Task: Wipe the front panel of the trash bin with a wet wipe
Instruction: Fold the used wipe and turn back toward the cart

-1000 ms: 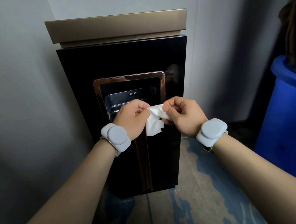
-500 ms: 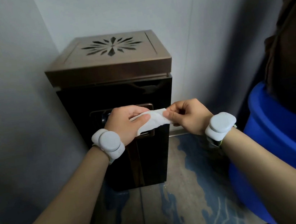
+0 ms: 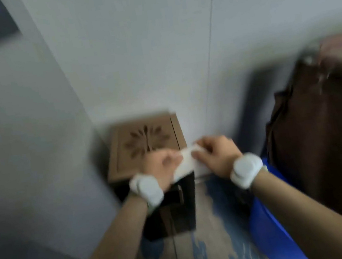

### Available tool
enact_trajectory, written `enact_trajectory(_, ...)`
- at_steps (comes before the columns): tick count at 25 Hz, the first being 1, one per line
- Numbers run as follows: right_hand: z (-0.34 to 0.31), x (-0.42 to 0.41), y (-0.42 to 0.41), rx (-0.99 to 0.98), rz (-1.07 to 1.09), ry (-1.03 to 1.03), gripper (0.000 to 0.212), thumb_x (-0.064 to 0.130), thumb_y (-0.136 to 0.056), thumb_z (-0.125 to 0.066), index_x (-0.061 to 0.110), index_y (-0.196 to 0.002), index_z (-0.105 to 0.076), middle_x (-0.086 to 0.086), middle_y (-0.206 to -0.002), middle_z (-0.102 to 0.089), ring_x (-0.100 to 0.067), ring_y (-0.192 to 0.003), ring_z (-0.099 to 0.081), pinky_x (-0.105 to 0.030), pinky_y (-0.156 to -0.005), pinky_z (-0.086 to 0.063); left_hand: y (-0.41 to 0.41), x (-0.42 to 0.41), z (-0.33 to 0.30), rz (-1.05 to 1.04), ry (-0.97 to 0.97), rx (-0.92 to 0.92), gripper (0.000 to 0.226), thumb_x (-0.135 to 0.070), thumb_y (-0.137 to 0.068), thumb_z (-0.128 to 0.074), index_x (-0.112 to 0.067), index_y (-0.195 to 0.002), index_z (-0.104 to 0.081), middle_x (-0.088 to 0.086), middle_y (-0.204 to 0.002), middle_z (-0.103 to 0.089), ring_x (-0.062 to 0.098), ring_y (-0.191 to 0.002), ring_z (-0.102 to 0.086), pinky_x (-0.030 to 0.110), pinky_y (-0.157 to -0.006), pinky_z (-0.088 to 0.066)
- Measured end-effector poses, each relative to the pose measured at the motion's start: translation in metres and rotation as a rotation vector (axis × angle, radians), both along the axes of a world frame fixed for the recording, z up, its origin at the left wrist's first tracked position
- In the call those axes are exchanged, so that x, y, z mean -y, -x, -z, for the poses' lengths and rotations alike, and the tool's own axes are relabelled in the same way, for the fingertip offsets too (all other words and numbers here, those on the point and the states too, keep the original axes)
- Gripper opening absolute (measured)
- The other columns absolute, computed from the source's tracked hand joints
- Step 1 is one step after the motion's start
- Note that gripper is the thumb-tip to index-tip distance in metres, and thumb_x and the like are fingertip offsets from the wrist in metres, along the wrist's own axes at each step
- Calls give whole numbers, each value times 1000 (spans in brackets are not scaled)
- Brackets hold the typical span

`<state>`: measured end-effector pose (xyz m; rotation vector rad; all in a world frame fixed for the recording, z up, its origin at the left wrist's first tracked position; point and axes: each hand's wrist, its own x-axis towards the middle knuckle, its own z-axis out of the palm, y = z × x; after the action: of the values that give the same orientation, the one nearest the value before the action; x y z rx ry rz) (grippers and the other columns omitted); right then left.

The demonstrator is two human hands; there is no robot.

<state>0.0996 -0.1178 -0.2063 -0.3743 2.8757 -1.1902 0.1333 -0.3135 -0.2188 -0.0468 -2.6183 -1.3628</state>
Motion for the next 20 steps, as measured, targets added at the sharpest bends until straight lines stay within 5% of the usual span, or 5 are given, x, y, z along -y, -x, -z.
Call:
enact_trajectory(6, -132, -20, 0, 38, -32, 106, 10, 28, -90, -70, 31, -99, -75, 12, -86, -72, -12, -88, -68, -32, -88, -54, 4, -14, -119, 47, -39, 74, 11, -39, -86, -66, -36, -78, -73, -17, -72, -71, 3, -67, -66, 24, -57, -53)
enact_trajectory(14, -179, -64, 28, -21, 100, 100, 12, 27, -93, -62, 30, -96, -74, 18, -75, -68, -12, -79, -70, -29, -80, -57, 46, -65, -161, 115, -161, 123, 10, -50, -76, -63, -46, -78, -72, -14, -73, -73, 0, -64, -66, 17, -51, -49)
enact_trajectory(20, -213, -99, 51, -56, 109, -18, 25, 36, -84, -75, 31, -108, -71, 14, -88, -67, -10, -86, -64, -21, -74, -45, 76, -103, -190, 114, -177, 92, 6, -48, -76, -67, -51, -72, -71, -19, -72, -72, 8, -75, -70, 33, -69, -61)
